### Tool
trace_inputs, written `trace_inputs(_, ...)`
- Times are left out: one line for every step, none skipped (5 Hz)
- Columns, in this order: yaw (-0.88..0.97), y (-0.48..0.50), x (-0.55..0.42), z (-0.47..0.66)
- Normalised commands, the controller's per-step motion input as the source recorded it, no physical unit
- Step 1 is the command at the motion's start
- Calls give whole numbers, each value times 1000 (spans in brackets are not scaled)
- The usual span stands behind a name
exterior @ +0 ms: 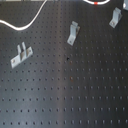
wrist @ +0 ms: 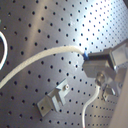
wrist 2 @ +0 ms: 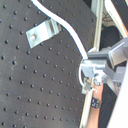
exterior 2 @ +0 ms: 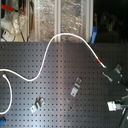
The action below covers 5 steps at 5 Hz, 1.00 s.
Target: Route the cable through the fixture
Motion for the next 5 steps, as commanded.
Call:
trace_inputs(0, 51, 26, 2)
trace_inputs(83, 11, -200, -4)
trace_inputs(548, 140, -457, 51)
trace_inputs(537, -221, -204, 223)
trace_inputs(620, -337, -268, 319)
